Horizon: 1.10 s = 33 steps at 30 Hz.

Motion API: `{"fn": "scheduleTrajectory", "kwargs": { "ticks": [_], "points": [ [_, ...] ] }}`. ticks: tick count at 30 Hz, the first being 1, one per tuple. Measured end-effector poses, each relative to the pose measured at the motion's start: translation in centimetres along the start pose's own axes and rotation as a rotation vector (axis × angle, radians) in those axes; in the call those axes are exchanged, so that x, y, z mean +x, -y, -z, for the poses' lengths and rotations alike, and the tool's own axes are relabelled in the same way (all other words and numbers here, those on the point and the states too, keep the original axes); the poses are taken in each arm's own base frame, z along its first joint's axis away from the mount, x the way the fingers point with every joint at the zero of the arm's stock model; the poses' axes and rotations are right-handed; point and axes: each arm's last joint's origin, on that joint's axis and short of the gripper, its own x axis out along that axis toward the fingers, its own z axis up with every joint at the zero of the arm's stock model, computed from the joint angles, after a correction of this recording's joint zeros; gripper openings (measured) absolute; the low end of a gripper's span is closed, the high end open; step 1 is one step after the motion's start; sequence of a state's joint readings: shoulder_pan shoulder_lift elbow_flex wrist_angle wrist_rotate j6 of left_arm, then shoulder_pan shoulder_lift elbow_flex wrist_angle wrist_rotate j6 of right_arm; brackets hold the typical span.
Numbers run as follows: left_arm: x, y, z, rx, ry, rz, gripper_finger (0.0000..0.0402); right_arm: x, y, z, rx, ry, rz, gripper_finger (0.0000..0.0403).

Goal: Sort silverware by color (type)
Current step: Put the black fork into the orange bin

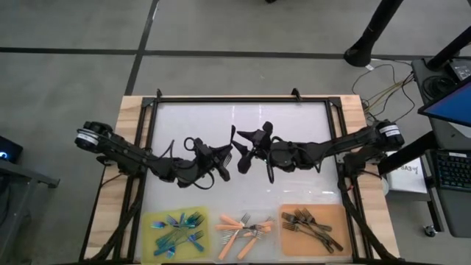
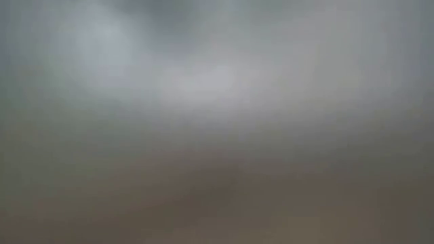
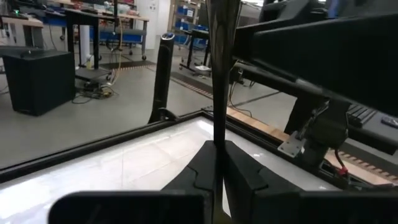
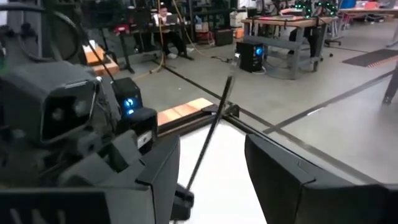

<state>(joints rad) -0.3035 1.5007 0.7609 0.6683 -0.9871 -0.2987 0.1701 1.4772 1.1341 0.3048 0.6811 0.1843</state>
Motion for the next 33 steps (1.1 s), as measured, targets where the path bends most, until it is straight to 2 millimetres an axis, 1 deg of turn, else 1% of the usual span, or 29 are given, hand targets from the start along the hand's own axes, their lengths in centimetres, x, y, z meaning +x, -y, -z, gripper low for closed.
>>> {"fn": "scheduleTrajectory", "kwargs": {
  "ticks": [5, 11, 14, 18, 22, 24, 29, 33],
  "points": [
    [0.1, 0.1, 0.2, -0.005, 0.003, 0.007, 0.0, 0.4, 0.0, 0.2, 0.009, 0.01, 0.005, 0.0166],
    [0.4, 1.0, -0.1, 0.027, 0.002, 0.042, 0.0, 0.8, 0.4, 0.1, 0.015, 0.018, 0.021, 0.0157],
    [0.7, 1.5, -0.3, 0.054, 0.008, 0.043, 0.0, 0.9, 0.5, 0.1, 0.016, 0.02, 0.023, 0.0146],
    [0.9, 1.9, -0.4, 0.08, 0.011, 0.038, 0.0, 0.9, 0.5, 0.1, 0.015, 0.019, 0.021, 0.0114],
    [0.9, 1.8, -0.4, 0.082, 0.019, 0.002, 0.0, 0.9, 0.5, 0.1, -0.006, 0.015, 0.006, 0.0055],
    [0.9, 1.8, -0.4, 0.087, 0.021, -0.011, 0.0, 0.9, 0.4, 0.1, -0.01, 0.011, -0.028, 0.0023],
    [0.9, 1.8, -0.4, 0.089, 0.019, -0.01, 0.0001, 0.9, 0.2, 0.0, -0.009, 0.003, -0.086, 0.001],
    [0.9, 1.8, -0.3, 0.094, 0.016, -0.011, 0.0016, 0.8, 0.3, 0.0, -0.019, -0.007, -0.087, 0.0008]
  ]
}}
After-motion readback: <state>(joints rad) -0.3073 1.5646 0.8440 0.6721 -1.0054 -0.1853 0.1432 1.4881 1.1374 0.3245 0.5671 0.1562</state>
